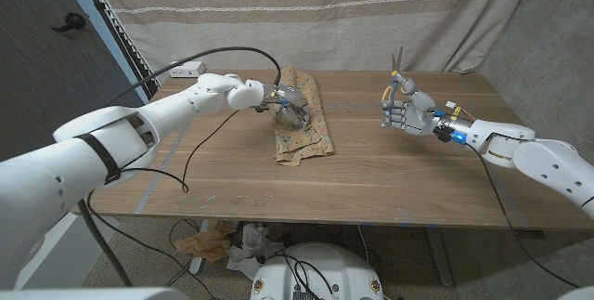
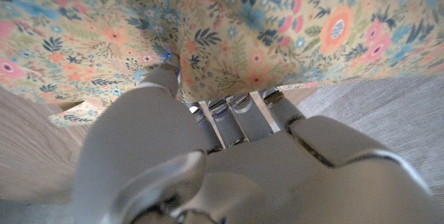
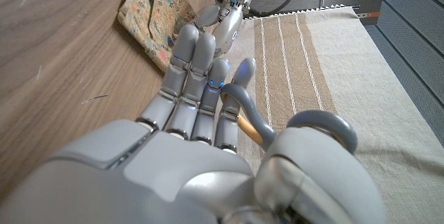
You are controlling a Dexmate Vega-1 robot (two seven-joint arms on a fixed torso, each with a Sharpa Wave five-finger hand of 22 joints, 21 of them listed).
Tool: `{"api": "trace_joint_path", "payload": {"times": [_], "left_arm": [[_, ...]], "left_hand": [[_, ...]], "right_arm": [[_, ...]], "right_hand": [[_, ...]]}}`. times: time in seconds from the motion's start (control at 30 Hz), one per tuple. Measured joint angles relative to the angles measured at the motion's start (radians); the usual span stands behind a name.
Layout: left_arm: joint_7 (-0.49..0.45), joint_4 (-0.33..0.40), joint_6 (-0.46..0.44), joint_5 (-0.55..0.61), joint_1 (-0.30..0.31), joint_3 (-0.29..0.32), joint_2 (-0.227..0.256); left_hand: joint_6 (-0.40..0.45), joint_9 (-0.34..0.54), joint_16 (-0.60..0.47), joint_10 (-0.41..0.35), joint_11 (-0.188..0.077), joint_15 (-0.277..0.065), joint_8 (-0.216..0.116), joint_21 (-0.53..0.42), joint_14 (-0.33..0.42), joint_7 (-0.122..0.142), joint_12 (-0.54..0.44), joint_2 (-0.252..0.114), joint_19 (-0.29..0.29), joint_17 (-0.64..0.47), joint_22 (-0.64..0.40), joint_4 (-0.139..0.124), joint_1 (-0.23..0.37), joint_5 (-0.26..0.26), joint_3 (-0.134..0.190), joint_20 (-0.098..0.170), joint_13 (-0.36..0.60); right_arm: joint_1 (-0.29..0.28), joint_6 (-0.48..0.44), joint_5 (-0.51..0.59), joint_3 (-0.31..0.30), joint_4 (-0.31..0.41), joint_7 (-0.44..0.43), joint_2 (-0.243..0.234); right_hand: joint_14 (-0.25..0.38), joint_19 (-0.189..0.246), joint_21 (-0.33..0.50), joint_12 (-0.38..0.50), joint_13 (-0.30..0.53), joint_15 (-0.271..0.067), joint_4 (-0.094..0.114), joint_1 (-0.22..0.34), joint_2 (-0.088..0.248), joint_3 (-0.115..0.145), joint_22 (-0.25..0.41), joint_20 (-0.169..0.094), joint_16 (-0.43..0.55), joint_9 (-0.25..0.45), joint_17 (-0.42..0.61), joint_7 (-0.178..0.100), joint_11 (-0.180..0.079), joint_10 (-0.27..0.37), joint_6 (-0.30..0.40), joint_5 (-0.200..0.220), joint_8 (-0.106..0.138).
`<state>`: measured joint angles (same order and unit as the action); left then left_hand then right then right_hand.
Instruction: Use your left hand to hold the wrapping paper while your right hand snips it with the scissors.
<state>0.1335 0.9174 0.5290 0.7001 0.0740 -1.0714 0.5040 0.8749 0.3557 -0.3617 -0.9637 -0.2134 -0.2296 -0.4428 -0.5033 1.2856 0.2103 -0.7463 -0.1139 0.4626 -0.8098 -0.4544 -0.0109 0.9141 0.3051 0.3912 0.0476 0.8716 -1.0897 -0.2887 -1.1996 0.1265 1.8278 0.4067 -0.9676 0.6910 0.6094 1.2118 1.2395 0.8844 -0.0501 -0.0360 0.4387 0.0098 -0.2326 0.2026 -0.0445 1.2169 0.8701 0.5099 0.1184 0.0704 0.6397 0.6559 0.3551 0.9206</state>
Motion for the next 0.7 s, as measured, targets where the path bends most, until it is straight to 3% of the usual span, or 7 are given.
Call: {"api": "trace_joint_path", "payload": {"times": [0.03, 0.07, 0.13, 0.2, 0.43, 0.7], "left_arm": [[0.001, 0.000, -0.002, -0.006, 0.002, 0.004, 0.000], [0.005, 0.000, -0.010, -0.025, 0.006, 0.011, -0.001], [0.016, -0.001, -0.026, -0.070, 0.019, 0.034, -0.003], [0.025, -0.003, -0.038, -0.105, 0.031, 0.056, -0.006], [0.060, -0.011, -0.094, -0.263, 0.064, 0.113, -0.020], [0.058, -0.007, -0.164, -0.397, 0.110, 0.174, -0.038]], "left_hand": [[-0.021, 0.028, -0.016, 0.013, 0.000, 0.000, 0.002, -0.005, -0.018, 0.002, -0.007, -0.009, -0.009, -0.041, 0.002, -0.030, -0.008, 0.000, 0.029, -0.001, 0.031], [-0.042, 0.067, -0.036, 0.030, 0.000, 0.001, 0.002, -0.012, -0.041, 0.003, -0.013, -0.021, -0.015, -0.095, 0.002, -0.045, -0.016, 0.000, 0.043, -0.002, 0.067], [-0.097, 0.153, -0.073, 0.055, 0.000, 0.002, -0.017, -0.024, -0.082, 0.005, -0.025, -0.044, -0.029, -0.195, 0.001, -0.052, -0.034, 0.000, 0.052, -0.002, 0.136], [-0.141, 0.221, -0.100, 0.070, 0.001, 0.003, -0.033, -0.036, -0.104, 0.004, -0.036, -0.052, -0.036, -0.258, -0.005, -0.072, -0.042, 0.000, 0.084, -0.005, 0.187], [-0.208, 0.326, -0.156, 0.090, -0.002, 0.005, -0.055, -0.059, -0.108, 0.004, -0.048, -0.072, -0.047, -0.340, -0.023, -0.080, -0.059, -0.007, 0.104, -0.005, 0.263], [-0.242, 0.418, -0.254, 0.079, -0.002, 0.009, -0.087, -0.102, -0.017, -0.009, -0.090, -0.078, -0.027, -0.394, -0.048, -0.083, -0.065, -0.030, 0.107, -0.003, 0.321]], "right_arm": [[0.001, 0.001, 0.001, 0.001, -0.001, 0.001, 0.001], [0.003, 0.002, 0.002, 0.002, -0.002, 0.002, 0.002], [0.005, 0.002, 0.002, 0.004, -0.004, 0.004, 0.003], [0.007, 0.003, 0.003, 0.005, -0.005, 0.006, 0.004], [0.010, 0.007, 0.005, 0.010, -0.008, 0.011, 0.007], [0.010, 0.013, 0.007, 0.012, -0.009, 0.018, 0.010]], "right_hand": [[0.000, 0.000, 0.000, 0.000, 0.000, 0.000, 0.000, 0.000, 0.000, 0.000, 0.000, 0.000, 0.000, 0.000, 0.000, 0.000, 0.000, 0.000, 0.000, 0.000, 0.000], [0.000, 0.000, 0.000, 0.000, 0.000, 0.000, 0.000, 0.000, 0.000, 0.000, 0.000, 0.000, 0.000, 0.000, 0.000, 0.000, 0.000, 0.000, 0.000, 0.000, 0.000], [0.000, 0.000, 0.000, 0.000, 0.000, 0.000, 0.000, 0.000, 0.000, 0.000, 0.002, 0.000, 0.000, 0.000, 0.000, 0.000, 0.000, 0.000, 0.000, 0.000, 0.000], [0.000, 0.000, 0.000, 0.000, 0.000, 0.000, 0.000, 0.000, 0.000, 0.000, 0.004, 0.000, 0.000, 0.001, 0.000, 0.000, 0.000, 0.000, 0.000, 0.000, 0.000], [0.000, 0.000, 0.000, 0.004, 0.000, 0.000, 0.000, 0.000, 0.000, 0.000, 0.004, 0.000, 0.004, 0.000, 0.000, 0.000, 0.000, 0.000, 0.000, -0.001, 0.000], [0.000, 0.000, 0.000, 0.004, -0.005, 0.000, 0.000, 0.000, 0.000, 0.000, 0.002, 0.000, 0.004, -0.004, 0.000, 0.001, 0.002, -0.002, 0.001, -0.004, 0.000]]}}
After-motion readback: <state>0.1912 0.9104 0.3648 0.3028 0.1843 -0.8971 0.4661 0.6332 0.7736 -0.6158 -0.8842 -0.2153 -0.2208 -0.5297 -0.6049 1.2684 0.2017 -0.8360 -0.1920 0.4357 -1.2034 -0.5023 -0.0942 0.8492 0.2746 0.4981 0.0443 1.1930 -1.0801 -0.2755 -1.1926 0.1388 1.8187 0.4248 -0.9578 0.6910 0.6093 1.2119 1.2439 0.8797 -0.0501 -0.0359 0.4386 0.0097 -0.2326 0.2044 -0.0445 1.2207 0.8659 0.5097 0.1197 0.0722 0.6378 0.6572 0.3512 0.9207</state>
